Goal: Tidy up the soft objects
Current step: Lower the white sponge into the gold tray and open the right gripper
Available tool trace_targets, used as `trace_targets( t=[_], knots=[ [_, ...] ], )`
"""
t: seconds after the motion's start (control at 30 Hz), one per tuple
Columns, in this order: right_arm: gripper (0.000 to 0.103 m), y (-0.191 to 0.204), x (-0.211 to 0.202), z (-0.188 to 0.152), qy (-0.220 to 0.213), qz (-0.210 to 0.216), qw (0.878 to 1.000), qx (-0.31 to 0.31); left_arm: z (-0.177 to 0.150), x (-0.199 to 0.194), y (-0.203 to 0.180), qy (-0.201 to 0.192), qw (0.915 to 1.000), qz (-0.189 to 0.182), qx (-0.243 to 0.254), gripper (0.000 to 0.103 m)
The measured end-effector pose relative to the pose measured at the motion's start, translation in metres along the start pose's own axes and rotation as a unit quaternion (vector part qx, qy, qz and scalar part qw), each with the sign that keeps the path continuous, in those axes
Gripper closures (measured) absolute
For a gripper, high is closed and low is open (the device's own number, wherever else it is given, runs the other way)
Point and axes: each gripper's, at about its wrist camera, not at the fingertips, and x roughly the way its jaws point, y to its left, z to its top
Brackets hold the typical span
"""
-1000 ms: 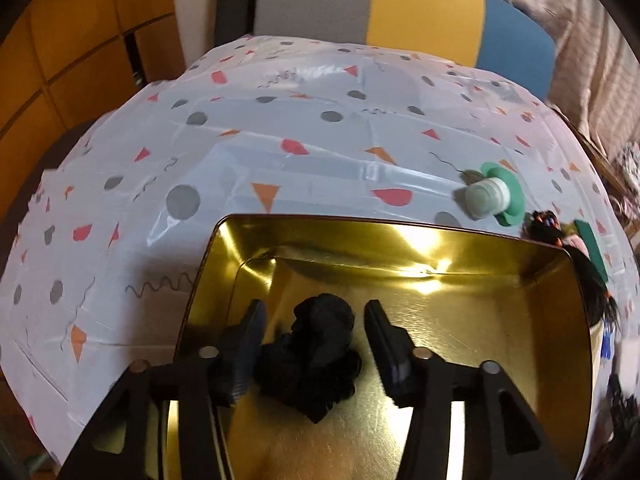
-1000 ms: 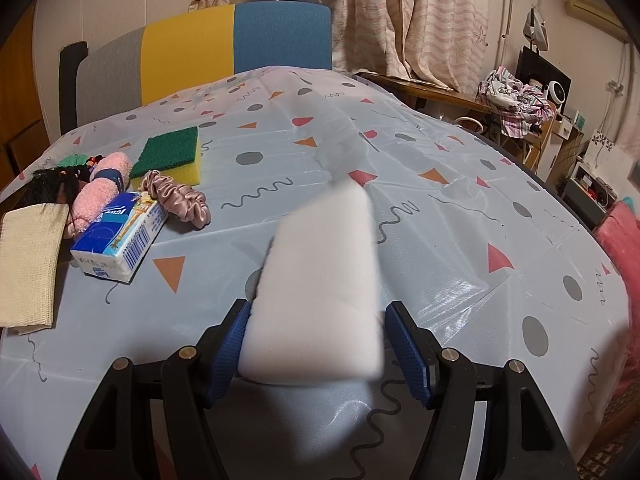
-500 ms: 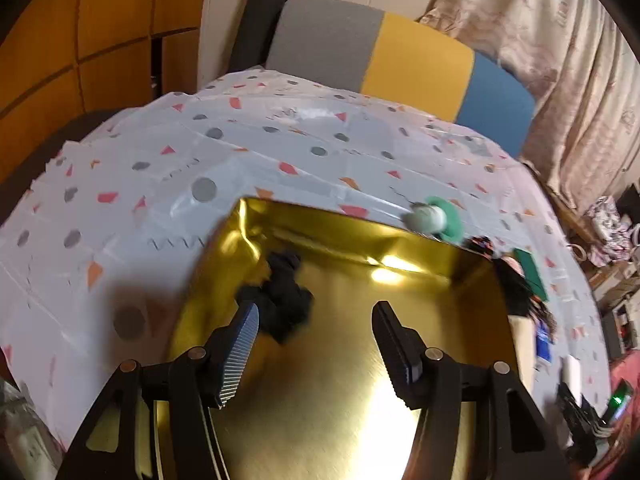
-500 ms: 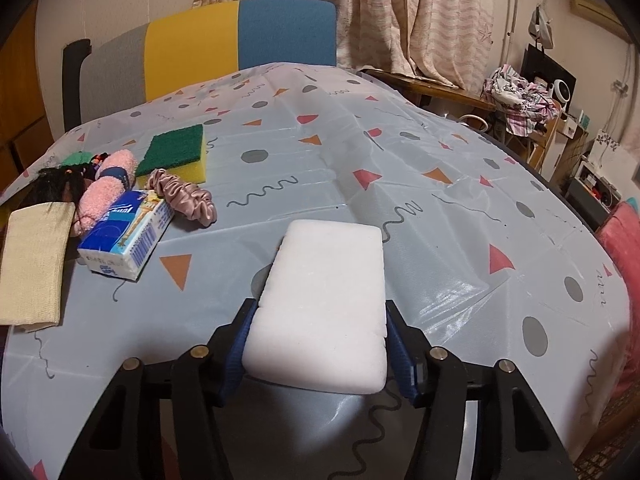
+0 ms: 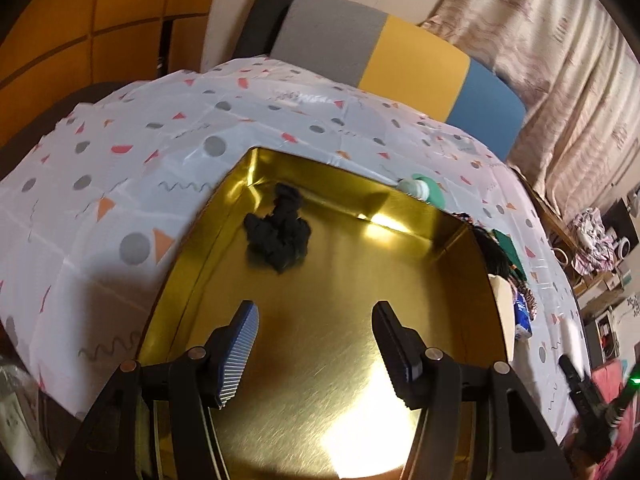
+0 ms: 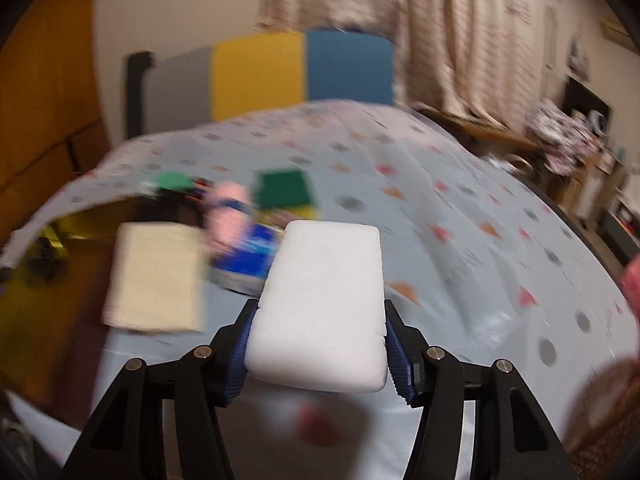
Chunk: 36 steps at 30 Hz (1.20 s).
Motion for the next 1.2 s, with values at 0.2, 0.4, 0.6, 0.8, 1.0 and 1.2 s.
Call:
trace_targets(
  t=[0.2,0.4,0.6,0.8,1.0,1.2],
  knots=[
    [0.044,0.091,-0.015,0.031,-0.015,0.105,0.992,-0.067,-0.008,-0.002,0.002,0.002,0.9998,0.016,0.013,0.043],
    [0.044,0.17,0.009,0.05,0.044,0.18,0.978,-0.098,-0.007,-0.005,0.011,0.003,0.9995,0.033,0.001,0.043],
    [0.044,0.23,0.051,0.056,0.106,0.193,0.967,-0.13,-0.006,-0.005,0.017,0.008,0.9995,0.029,-0.01,0.043],
    [0.044,0.262,0.085,0.059,0.132,0.192,0.963,-0.137,-0.003,-0.008,0.019,0.004,0.9996,0.025,-0.014,0.043],
    [0.043,0.281,0.108,0.066,0.145,0.191,0.962,-0.128,-0.002,-0.007,0.025,0.006,0.9993,0.024,-0.028,0.043],
    [0.03,0.294,0.123,0.066,0.18,0.237,0.949,-0.109,-0.002,-0.008,0.028,0.002,0.9991,0.027,-0.033,0.043]
  ],
)
